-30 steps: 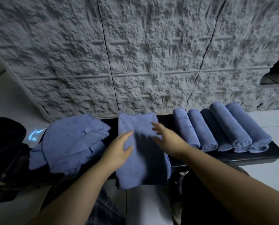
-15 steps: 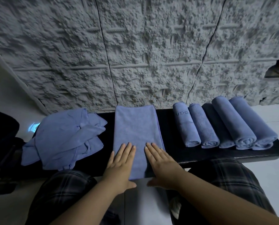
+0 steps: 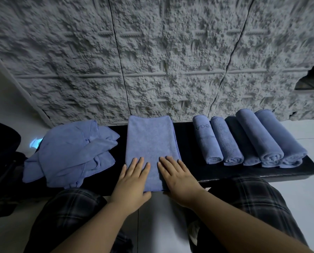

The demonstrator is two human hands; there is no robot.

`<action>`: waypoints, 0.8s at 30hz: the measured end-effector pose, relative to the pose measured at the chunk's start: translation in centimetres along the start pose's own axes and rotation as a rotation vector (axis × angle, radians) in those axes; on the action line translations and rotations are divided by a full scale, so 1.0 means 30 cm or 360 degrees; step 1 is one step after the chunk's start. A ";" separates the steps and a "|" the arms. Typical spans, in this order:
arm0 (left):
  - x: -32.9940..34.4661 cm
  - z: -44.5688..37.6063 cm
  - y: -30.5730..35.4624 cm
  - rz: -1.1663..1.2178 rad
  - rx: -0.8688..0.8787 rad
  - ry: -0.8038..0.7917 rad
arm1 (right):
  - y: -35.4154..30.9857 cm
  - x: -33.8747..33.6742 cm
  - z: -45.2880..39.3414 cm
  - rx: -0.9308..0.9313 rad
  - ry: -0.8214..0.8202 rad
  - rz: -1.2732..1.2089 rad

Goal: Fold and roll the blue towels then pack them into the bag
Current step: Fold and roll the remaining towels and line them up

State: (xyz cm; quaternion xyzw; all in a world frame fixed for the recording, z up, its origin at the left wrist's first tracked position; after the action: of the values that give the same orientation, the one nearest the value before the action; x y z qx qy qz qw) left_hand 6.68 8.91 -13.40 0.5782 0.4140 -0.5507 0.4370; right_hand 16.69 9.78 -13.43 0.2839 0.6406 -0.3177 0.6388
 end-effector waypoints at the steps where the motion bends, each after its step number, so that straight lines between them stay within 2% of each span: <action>1: -0.021 0.001 0.016 -0.0007 0.0028 0.0062 | -0.016 -0.024 0.001 -0.0048 0.0061 0.0017; 5: -0.102 0.021 0.045 0.0172 0.0085 0.0322 | -0.053 -0.110 0.009 -0.0160 0.0289 -0.0011; 10: -0.104 0.042 -0.002 0.0300 -0.0008 0.0248 | -0.017 -0.103 0.035 -0.0100 0.0225 0.0126; 13: -0.099 0.056 -0.041 0.0398 -0.0091 0.0212 | 0.036 -0.109 0.048 0.0082 0.0152 0.0045; 17: -0.066 0.055 -0.116 0.0642 -0.0381 0.0155 | 0.102 -0.048 0.067 0.0359 -0.0118 -0.0226; 24: -0.027 0.047 -0.171 0.0901 -0.0667 0.0220 | 0.158 -0.028 0.052 0.0661 0.0065 -0.0608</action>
State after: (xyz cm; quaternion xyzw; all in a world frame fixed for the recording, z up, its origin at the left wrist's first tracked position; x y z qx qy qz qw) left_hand 1.34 8.98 -12.86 0.6037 0.3698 -0.2706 0.6524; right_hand 21.35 11.63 -12.77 0.2890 0.6166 -0.5510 0.4824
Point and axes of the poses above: each hand's wrist, its own z-axis away from the middle knuckle, its own x-axis out of the palm, y = z × x, the point moved 10 cm from there along -z, towards the middle knuckle, and after that the axes turned 3 degrees about -x, right-handed, at the moved point
